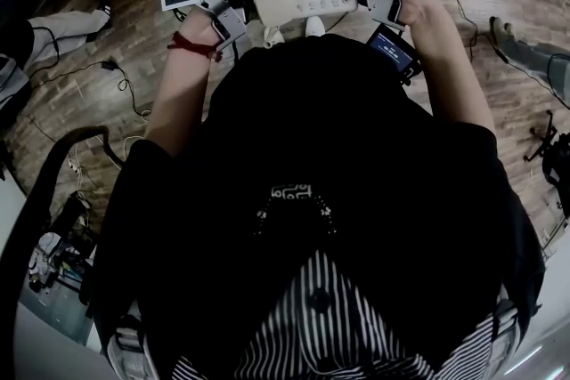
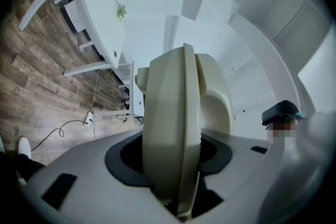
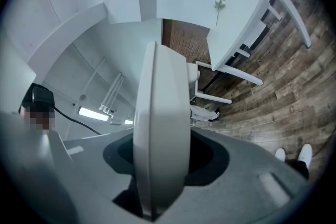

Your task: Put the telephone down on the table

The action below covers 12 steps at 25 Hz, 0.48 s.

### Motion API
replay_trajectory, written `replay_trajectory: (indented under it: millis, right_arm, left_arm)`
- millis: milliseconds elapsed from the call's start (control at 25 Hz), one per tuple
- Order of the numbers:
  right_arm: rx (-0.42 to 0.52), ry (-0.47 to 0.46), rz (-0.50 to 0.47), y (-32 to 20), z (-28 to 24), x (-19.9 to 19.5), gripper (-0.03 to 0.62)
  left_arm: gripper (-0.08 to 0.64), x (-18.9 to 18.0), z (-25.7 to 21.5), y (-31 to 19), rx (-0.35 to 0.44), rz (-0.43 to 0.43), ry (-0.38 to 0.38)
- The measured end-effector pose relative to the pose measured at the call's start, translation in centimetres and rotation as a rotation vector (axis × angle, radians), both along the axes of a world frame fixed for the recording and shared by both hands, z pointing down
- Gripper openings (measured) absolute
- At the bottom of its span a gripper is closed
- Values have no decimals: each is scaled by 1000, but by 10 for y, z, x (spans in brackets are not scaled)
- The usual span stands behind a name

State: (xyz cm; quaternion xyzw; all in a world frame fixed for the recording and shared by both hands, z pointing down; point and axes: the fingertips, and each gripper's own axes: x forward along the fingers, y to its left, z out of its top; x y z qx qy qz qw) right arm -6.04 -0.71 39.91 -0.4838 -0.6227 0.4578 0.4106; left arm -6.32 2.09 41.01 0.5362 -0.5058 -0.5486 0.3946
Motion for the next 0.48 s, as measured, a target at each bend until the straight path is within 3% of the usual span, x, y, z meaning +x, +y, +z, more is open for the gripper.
replay_trajectory:
  millis: [240, 480]
  right_arm:
    - [0, -30, -16, 3, -10, 7, 195]
    - [-6, -5, -54, 10, -5, 7, 195]
  left_arm:
    - [201, 9, -10, 4, 4, -27, -28]
    - [201, 9, -6, 11, 4, -71, -10]
